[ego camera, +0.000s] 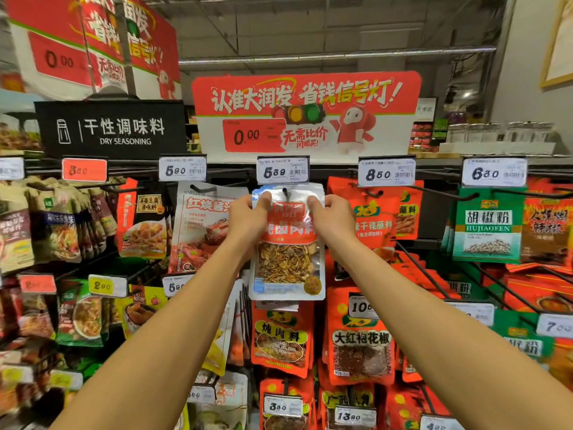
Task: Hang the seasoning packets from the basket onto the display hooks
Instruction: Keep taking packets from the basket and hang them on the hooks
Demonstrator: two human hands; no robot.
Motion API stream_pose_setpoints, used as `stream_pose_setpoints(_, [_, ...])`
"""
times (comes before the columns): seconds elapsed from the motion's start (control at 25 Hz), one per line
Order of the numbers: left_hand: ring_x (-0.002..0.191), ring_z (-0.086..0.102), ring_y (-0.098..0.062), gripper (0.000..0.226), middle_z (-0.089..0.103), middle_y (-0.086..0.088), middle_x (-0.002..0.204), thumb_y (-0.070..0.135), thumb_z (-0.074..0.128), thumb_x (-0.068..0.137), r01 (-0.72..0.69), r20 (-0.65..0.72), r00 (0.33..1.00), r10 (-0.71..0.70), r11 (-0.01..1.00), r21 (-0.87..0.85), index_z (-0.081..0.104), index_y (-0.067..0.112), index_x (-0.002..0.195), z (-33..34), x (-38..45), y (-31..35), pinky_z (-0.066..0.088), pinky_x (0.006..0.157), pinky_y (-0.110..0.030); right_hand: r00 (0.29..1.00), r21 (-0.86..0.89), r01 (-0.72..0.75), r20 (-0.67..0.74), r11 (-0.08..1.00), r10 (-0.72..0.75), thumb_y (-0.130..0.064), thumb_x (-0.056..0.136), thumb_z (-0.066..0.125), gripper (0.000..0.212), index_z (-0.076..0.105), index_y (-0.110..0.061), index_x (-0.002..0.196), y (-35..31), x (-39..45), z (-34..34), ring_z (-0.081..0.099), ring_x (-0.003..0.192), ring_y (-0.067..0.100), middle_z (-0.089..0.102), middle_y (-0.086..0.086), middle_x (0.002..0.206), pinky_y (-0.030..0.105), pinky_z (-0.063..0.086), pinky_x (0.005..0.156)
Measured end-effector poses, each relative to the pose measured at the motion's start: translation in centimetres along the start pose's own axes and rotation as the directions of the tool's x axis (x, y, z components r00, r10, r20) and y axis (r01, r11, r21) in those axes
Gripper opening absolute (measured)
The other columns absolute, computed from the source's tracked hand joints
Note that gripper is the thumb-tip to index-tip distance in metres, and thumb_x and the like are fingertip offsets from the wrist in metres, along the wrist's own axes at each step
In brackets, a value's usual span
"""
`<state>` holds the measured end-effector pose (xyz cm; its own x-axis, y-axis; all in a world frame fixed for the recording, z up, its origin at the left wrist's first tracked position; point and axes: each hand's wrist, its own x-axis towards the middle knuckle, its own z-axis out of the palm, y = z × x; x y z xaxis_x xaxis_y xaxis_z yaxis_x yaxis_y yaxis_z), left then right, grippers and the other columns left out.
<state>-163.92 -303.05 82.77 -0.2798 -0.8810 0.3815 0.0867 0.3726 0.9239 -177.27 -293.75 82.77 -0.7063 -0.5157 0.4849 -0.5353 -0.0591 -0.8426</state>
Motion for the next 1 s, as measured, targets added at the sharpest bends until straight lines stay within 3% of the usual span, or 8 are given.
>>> stream_pose_setpoints(0.16, [0.090,0.072,-0.032,0.028,0.074,-0.015,0.096,0.040,0.060,0.097,0.037,-0.031,0.999,-0.035,0.997,0.065,0.066,0.014,0.088,1.1,2.0,0.2,0.060,0.084,-0.050,0.997,-0.010,-0.082,-0.016,0.997,0.082,-0.040,0.095,0.063,0.046,0.038,-0.021,0.061,0.2,1.9,0.3,0.047,0.057,0.018,0.047,-0.004,0.060,0.032,0.030,0.051])
stream_pose_setpoints(0.32, [0.094,0.070,-0.037,0.034,0.073,-0.021,0.098,0.042,0.058,0.098,0.023,-0.069,0.998,-0.009,0.979,0.201,0.060,0.016,0.076,1.7,2.7,0.2,0.057,0.085,-0.052,0.990,-0.039,-0.136,0.033,0.990,0.137,-0.044,0.097,0.059,0.035,0.060,-0.015,0.078,0.3,2.5,0.4,0.067,0.085,0.028,0.070,0.005,0.088,0.037,0.051,0.070])
stream_pose_setpoints(0.44, [0.094,0.070,-0.024,0.036,0.073,-0.011,0.105,0.044,0.061,0.097,0.027,-0.066,0.998,-0.018,0.992,0.126,0.068,0.011,0.108,0.4,1.2,0.1,0.058,0.076,-0.039,0.993,-0.070,-0.103,0.043,0.992,0.106,-0.045,0.096,0.058,0.029,0.067,-0.019,0.099,0.9,1.2,-1.0,0.064,0.087,0.019,0.069,-0.003,0.094,0.031,0.046,0.068])
stream_pose_setpoints(0.52, [0.103,0.067,-0.020,0.049,0.070,-0.002,0.113,0.045,0.068,0.091,-0.004,-0.044,0.999,0.013,0.980,0.201,0.061,0.015,0.130,-1.4,-0.5,-0.4,0.055,0.088,-0.038,0.993,-0.054,-0.078,0.082,0.995,0.082,-0.042,0.092,0.064,0.024,0.065,-0.022,0.104,1.5,0.0,-2.3,0.065,0.090,0.017,0.066,-0.008,0.093,0.031,0.050,0.074])
stream_pose_setpoints(0.68, [0.103,0.066,-0.021,0.084,0.066,-0.002,0.116,0.024,0.086,0.074,0.025,0.167,0.981,-0.098,0.920,0.392,0.043,0.020,0.145,-3.0,-5.1,-2.6,0.055,0.092,-0.043,0.943,-0.145,0.054,0.333,0.988,-0.003,-0.033,0.080,0.077,0.022,0.056,-0.030,0.085,3.2,-3.2,-2.9,0.063,0.077,0.011,0.065,-0.012,0.087,0.029,0.046,0.063])
stream_pose_setpoints(0.8, [0.108,0.064,-0.030,0.076,0.066,-0.013,0.120,0.021,0.087,0.074,0.058,0.028,0.996,-0.085,0.850,0.523,0.049,0.011,0.139,-2.0,-5.3,-3.0,0.053,0.095,-0.043,0.954,-0.311,0.123,0.297,0.943,-0.026,-0.032,0.092,0.064,0.020,0.051,-0.025,0.079,3.5,-3.1,-1.9,0.063,0.082,0.027,0.064,-0.002,0.083,0.032,0.041,0.060])
stream_pose_setpoints(0.88, [0.104,0.063,-0.028,0.063,0.068,-0.013,0.118,0.021,0.086,0.076,0.074,-0.020,0.997,-0.076,0.813,0.577,0.055,0.009,0.130,-1.4,-4.8,-3.2,0.050,0.091,-0.037,0.957,-0.322,0.055,0.286,0.945,0.042,-0.035,0.096,0.060,0.030,0.049,-0.019,0.072,3.7,-2.5,-1.5,0.065,0.079,0.031,0.066,0.003,0.077,0.035,0.044,0.055])
stream_pose_setpoints(1.0, [0.092,0.061,-0.021,0.059,0.069,-0.009,0.115,0.025,0.083,0.081,0.070,-0.011,0.997,-0.077,0.828,0.556,0.058,0.009,0.132,-1.5,-4.9,-3.6,0.049,0.087,-0.033,0.955,-0.284,0.029,0.291,0.958,0.057,-0.031,0.093,0.062,0.031,0.063,-0.006,0.074,4.4,-2.5,-2.1,0.068,0.074,0.033,0.072,0.011,0.076,0.044,0.054,0.065])
